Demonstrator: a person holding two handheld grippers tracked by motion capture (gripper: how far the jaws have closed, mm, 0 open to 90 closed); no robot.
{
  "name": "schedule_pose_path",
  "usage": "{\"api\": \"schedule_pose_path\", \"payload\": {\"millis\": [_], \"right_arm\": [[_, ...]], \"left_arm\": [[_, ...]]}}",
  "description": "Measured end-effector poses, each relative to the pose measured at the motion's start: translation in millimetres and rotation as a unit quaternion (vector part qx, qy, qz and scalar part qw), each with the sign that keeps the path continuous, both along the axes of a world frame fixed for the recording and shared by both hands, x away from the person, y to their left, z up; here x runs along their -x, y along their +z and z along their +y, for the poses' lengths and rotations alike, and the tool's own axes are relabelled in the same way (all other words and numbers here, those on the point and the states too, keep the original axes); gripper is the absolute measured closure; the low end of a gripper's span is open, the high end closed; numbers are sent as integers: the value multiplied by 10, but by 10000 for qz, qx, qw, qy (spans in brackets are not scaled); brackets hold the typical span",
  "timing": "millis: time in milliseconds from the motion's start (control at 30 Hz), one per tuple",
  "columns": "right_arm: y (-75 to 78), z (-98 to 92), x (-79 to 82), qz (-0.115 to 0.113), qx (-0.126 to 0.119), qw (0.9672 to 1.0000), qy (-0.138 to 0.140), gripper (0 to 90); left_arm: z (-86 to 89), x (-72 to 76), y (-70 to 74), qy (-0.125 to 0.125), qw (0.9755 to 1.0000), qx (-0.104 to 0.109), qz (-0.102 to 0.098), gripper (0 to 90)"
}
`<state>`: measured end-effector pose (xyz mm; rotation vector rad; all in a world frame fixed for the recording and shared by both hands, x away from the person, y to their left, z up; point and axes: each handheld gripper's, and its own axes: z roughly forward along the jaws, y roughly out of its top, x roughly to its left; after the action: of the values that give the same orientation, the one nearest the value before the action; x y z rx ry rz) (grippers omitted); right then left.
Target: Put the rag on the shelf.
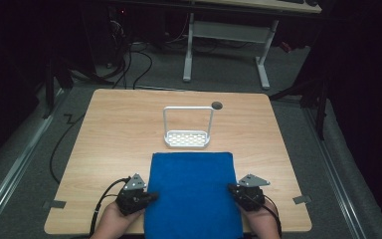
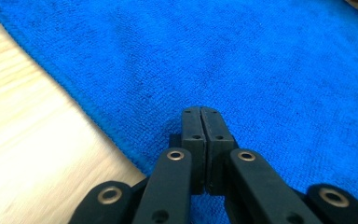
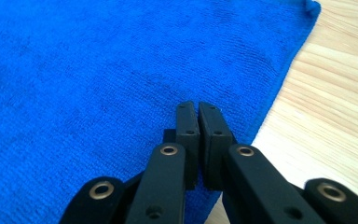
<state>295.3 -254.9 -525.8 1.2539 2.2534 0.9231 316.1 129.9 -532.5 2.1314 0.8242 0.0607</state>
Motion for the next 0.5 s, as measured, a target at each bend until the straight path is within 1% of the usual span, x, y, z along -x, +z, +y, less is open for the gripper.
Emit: {"api": "schedule_pose_path", "payload": {"millis": [133,167,267,300,333,367,400,433,467,500], "right_arm": [[1,58,8,8,14,9999,106,877],[-3,62,8,-11,-1,9999,144,875],[-5,46,4,14,-61,9999,161,865],[-8,40,2,13,-95,9998,167,848],[-11,25,-3,-21,-147,9997,187,781],[-11,25,-3,-21,-147,9997,187,781],[1,0,1,-108,-206,9995,196,769],[12,-18,3,-134,-268,9994,146,763],[12,-18,3,-134,-268,9994,146,763],[30,-54,2,-194,-362,9991,80,758]], "left_arm": [[57,23,4,38,10000,-7,32,892],[67,24,13,65,10000,-37,64,888],[58,27,16,74,9999,-49,56,883],[50,29,18,53,10000,-56,34,876],[41,31,18,48,10000,-26,0,840],[41,31,18,48,10000,-26,0,826],[43,25,21,70,10000,10,-28,819],[49,19,26,106,9999,53,-41,810],[69,5,40,182,9997,156,-91,810],[93,-14,59,292,9991,243,-168,795]]}}
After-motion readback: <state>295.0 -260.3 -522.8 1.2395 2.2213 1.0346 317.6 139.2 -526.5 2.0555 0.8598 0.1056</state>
